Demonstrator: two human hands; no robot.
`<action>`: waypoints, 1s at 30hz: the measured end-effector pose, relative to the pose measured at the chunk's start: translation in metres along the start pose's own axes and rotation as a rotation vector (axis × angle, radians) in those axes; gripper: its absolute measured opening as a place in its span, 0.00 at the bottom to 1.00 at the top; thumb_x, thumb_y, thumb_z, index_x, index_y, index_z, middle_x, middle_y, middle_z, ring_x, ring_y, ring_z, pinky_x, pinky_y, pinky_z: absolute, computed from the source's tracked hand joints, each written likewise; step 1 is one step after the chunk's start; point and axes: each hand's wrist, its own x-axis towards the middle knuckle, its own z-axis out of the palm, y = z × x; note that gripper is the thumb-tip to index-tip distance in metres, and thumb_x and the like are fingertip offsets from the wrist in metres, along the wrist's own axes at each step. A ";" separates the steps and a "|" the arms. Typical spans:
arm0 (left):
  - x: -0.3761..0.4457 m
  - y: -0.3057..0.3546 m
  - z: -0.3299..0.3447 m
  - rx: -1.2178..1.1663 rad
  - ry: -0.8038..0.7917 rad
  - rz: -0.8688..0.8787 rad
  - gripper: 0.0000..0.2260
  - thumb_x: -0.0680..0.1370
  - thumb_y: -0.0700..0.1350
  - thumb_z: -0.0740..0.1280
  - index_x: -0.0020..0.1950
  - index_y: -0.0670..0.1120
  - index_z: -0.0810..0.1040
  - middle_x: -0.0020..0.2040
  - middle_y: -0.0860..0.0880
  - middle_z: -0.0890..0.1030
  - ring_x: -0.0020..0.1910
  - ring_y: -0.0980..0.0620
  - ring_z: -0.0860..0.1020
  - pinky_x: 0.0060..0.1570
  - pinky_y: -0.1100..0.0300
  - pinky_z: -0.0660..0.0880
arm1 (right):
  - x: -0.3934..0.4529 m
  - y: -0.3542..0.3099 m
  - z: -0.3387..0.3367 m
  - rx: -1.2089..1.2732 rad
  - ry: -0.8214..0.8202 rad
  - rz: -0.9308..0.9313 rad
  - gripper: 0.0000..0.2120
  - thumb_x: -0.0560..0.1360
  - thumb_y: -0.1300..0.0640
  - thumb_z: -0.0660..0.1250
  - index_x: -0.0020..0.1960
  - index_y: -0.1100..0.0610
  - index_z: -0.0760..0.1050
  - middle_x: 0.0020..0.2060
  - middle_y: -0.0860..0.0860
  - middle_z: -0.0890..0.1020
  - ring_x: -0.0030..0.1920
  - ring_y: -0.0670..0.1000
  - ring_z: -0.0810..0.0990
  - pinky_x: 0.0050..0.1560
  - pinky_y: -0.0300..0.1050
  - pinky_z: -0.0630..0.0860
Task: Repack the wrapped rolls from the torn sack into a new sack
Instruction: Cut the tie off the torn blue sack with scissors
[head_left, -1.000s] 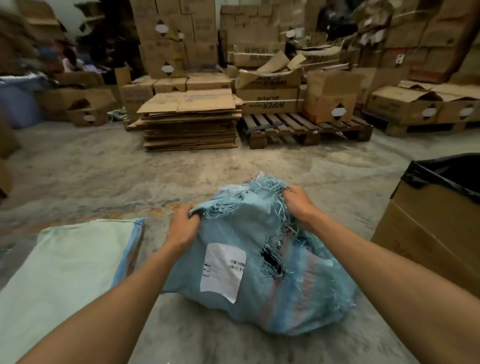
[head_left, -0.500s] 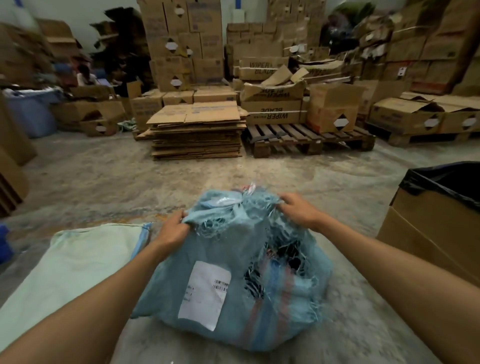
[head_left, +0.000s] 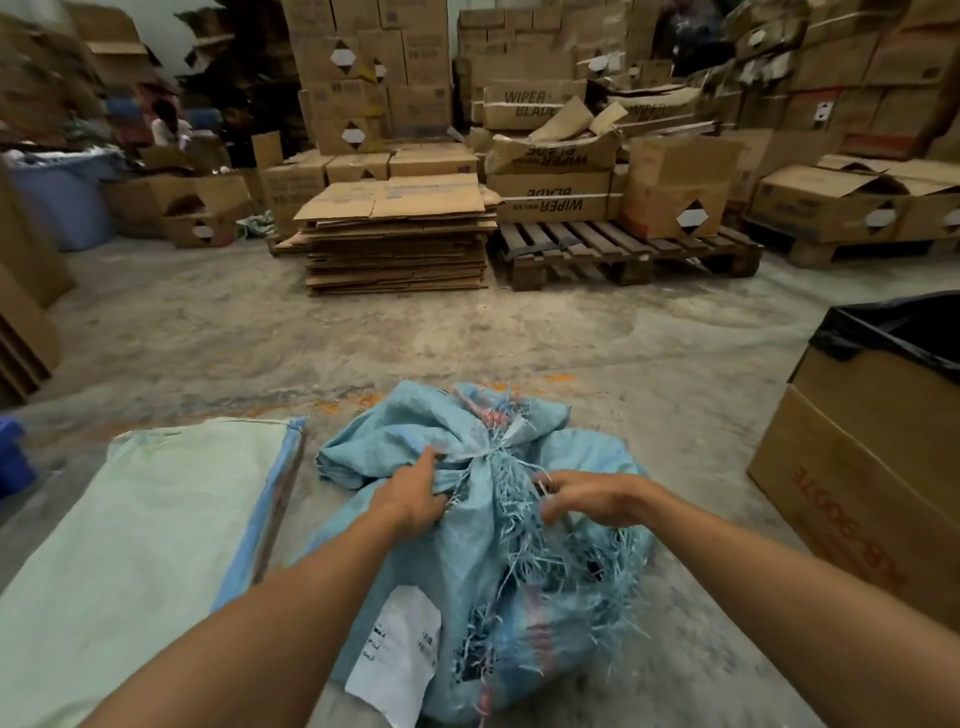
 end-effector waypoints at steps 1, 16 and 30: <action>-0.001 -0.002 0.003 0.001 0.033 -0.007 0.30 0.78 0.48 0.65 0.77 0.49 0.55 0.64 0.38 0.74 0.58 0.39 0.76 0.58 0.45 0.75 | -0.002 -0.001 0.000 0.095 0.081 -0.079 0.32 0.71 0.53 0.66 0.74 0.53 0.62 0.69 0.57 0.70 0.69 0.59 0.69 0.69 0.58 0.67; -0.024 -0.050 0.003 -0.127 -0.195 0.064 0.32 0.81 0.49 0.63 0.80 0.57 0.48 0.77 0.41 0.62 0.73 0.43 0.66 0.70 0.51 0.65 | 0.002 -0.003 0.174 -0.765 -0.025 -0.642 0.09 0.76 0.61 0.66 0.55 0.58 0.80 0.42 0.56 0.85 0.43 0.57 0.81 0.40 0.40 0.68; -0.026 -0.042 -0.004 -0.218 -0.288 0.100 0.35 0.79 0.56 0.65 0.80 0.55 0.49 0.80 0.47 0.54 0.77 0.45 0.58 0.74 0.49 0.58 | 0.028 0.083 0.251 -1.221 -0.045 -0.537 0.15 0.74 0.64 0.67 0.61 0.62 0.74 0.52 0.58 0.81 0.57 0.60 0.76 0.29 0.45 0.63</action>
